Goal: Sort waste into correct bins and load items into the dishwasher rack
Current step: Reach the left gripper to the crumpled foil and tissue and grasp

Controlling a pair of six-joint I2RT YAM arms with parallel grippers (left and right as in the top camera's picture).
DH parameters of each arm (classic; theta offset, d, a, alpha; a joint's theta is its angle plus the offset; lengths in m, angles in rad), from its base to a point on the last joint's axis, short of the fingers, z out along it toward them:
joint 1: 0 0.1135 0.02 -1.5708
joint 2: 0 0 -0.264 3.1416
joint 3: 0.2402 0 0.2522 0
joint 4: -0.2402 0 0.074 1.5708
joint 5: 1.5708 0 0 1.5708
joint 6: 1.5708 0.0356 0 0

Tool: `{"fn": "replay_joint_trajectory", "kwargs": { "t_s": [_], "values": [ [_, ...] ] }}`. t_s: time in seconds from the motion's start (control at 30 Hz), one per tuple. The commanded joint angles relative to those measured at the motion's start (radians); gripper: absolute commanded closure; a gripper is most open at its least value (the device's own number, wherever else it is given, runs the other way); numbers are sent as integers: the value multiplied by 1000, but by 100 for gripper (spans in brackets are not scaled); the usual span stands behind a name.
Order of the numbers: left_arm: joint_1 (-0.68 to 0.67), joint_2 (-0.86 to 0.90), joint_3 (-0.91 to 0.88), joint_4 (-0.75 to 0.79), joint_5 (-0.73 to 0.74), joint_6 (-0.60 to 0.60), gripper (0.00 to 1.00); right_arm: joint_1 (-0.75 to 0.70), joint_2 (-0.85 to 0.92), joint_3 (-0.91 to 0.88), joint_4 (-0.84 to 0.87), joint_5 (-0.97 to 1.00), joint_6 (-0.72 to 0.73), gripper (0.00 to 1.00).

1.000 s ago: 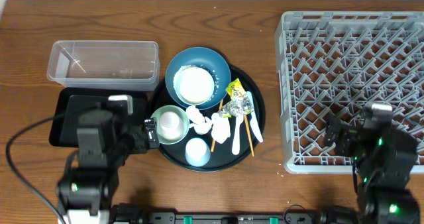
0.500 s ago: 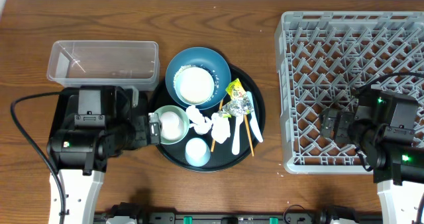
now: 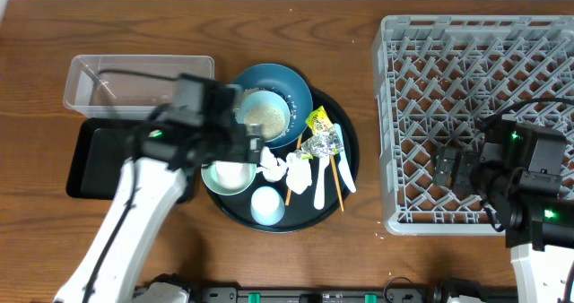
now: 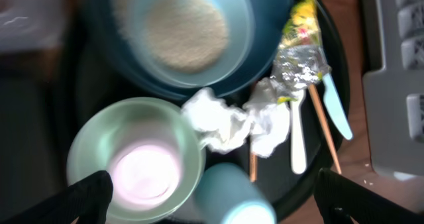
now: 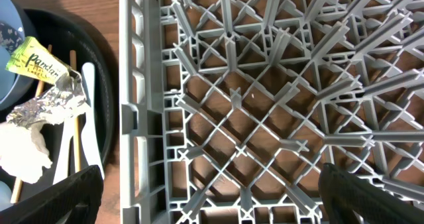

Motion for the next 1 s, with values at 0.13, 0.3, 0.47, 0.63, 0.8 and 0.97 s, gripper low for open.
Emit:
{"fn": "replay_joint_trajectory", "kwargs": {
  "t_s": [0.13,0.3,0.47,0.63,0.8,0.97],
  "values": [
    [-196,168,29,95,-90,-2,2,11,-2,20,-1,-12,14,1],
    [-277,288,28,174,-116,0,2,11,-2,20,-2,-12,14,1],
    [-304,381,28,200,-116,0,2,11,-2,20,-2,-12,14,1],
    [-305,420,28,210,-116,0,2,11,-2,20,-2,-12,14,1],
    [-308,451,27,222,-115,0,14,11,-2,20,-2,-12,14,1],
    [-313,469,26,223,-115,0,33,11,-2,20,-2,-12,14,1]
  ]
}}
